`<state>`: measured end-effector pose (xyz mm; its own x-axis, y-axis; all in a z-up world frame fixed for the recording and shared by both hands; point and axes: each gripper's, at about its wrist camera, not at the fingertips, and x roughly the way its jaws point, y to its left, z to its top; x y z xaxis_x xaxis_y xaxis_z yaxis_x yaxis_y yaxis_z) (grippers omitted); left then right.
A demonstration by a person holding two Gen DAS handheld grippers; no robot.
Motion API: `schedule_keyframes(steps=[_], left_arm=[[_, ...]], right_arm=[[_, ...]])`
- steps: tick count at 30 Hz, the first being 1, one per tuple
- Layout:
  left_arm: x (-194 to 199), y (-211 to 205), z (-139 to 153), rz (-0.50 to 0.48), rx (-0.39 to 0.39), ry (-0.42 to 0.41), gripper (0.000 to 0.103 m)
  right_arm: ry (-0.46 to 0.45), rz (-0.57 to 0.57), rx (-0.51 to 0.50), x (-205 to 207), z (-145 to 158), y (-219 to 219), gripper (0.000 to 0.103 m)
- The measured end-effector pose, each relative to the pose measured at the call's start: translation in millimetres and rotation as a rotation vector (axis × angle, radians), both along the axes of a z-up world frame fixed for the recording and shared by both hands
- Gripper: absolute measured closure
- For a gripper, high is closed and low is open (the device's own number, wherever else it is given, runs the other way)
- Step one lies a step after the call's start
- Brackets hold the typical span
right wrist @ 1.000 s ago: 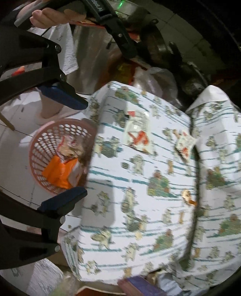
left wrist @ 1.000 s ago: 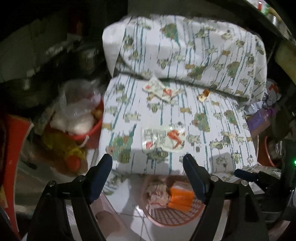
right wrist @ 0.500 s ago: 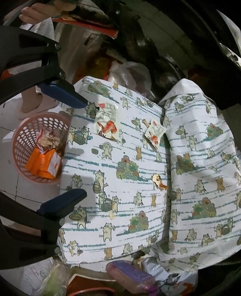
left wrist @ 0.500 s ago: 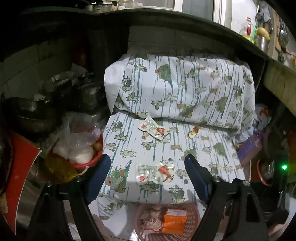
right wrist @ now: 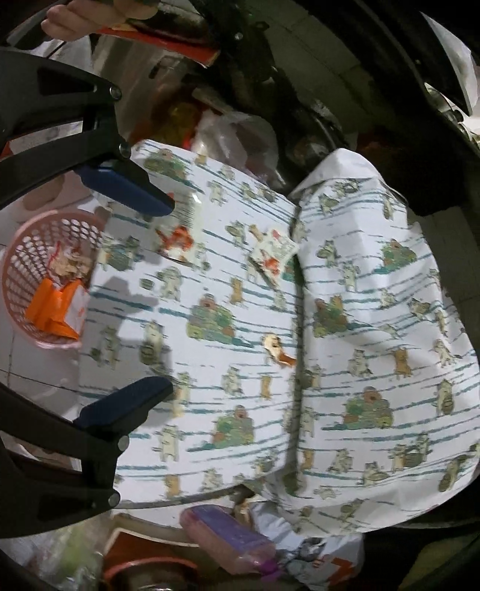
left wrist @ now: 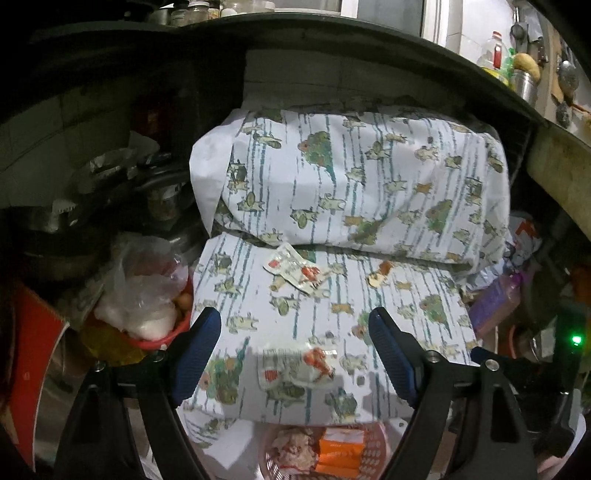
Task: Collect trash
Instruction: 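Move both open tools back over the stool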
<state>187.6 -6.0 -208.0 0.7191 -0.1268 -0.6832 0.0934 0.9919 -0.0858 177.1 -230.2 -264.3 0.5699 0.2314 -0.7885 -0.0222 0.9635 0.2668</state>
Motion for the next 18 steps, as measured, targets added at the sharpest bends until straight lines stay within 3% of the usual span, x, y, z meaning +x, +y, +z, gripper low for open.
schedule_keyframes(steps=[5,10,15,18], left_arm=[[37.7,7.5,-0.3,0.025,0.007,0.034,0.019],[96.7,22.9,-11.7,0.090,-0.106,0.136,0.019],[137.2,20.5,-23.0,0.101,-0.012,0.128,0.019],[163.2,20.6,-34.3,0.093,-0.018,0.176,0.019]], right_arm=[[0.006,-0.017,0.022,33.6,7.7,-13.9,0.016],[-0.004,-0.060,0.038,75.1,15.4,-30.3,0.016],[0.001,-0.084,-0.021,120.2,6.0,-40.4,0.015],[0.016,-0.108,-0.039,145.9,-3.3,-45.7,0.015]])
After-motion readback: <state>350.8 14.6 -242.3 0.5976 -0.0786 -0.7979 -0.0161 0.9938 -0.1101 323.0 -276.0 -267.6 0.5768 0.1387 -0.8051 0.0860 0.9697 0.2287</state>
